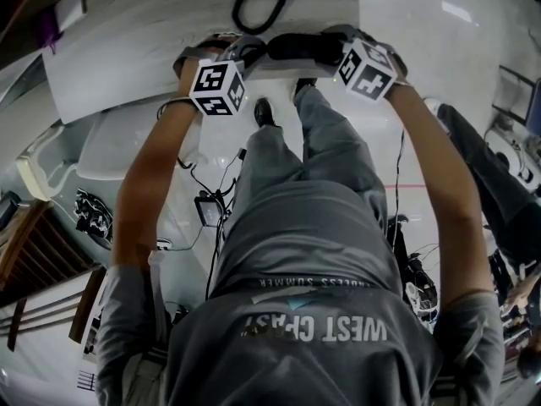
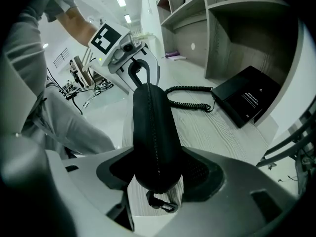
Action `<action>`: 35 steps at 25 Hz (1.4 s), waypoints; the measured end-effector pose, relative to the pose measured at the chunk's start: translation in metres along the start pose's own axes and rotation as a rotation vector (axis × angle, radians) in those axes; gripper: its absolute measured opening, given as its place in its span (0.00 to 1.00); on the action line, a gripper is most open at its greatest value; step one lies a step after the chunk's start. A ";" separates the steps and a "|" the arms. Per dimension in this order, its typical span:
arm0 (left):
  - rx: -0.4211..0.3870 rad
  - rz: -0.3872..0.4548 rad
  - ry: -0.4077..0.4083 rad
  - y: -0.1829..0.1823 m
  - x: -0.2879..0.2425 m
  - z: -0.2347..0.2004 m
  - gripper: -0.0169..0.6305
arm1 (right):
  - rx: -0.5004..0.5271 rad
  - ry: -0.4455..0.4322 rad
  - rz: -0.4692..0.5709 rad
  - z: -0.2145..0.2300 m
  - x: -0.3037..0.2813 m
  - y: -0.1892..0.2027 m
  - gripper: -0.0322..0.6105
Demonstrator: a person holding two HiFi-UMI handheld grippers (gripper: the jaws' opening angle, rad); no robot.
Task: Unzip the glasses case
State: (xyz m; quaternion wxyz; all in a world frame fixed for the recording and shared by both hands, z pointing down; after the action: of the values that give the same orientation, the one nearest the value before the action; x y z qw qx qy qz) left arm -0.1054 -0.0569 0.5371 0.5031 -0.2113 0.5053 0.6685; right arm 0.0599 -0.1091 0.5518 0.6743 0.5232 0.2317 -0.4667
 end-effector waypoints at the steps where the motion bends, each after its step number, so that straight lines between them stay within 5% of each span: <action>1: -0.005 0.002 0.017 0.001 0.000 0.001 0.06 | 0.006 0.001 -0.009 -0.001 0.000 -0.001 0.46; 6: -0.004 0.021 0.079 0.004 0.003 0.002 0.06 | 0.036 0.006 -0.050 -0.003 -0.002 -0.004 0.47; 11: 0.080 -0.012 0.073 0.001 0.005 -0.005 0.05 | -0.002 0.026 -0.104 -0.001 -0.001 -0.005 0.46; 19: 0.203 -0.165 0.068 -0.002 0.004 -0.007 0.05 | -0.026 0.053 -0.186 -0.005 -0.004 -0.010 0.47; 24: 0.255 -0.197 0.084 0.002 -0.002 -0.002 0.03 | 0.183 0.084 -0.045 -0.020 -0.004 -0.032 0.58; 27: 0.261 -0.212 0.092 0.005 -0.006 -0.003 0.02 | 0.266 0.104 0.024 -0.027 -0.008 -0.044 0.47; 35: 0.316 -0.241 0.091 0.014 -0.004 -0.008 0.02 | 0.178 0.108 -0.051 -0.019 -0.021 -0.058 0.45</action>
State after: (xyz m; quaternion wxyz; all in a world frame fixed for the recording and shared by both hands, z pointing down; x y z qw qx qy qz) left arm -0.1184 -0.0657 0.5437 0.5831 -0.2186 0.5973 0.5054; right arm 0.0030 -0.0846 0.5336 0.5997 0.5994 0.2385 -0.4736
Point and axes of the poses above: the fingertips, and each gripper's own axes: x backward along the fingers, z to its right, y out of its underside, the point moved 8 cm from there along x, backward along the fingers, and after that the axes turned 14 degrees about -y, right-handed, at the moved point
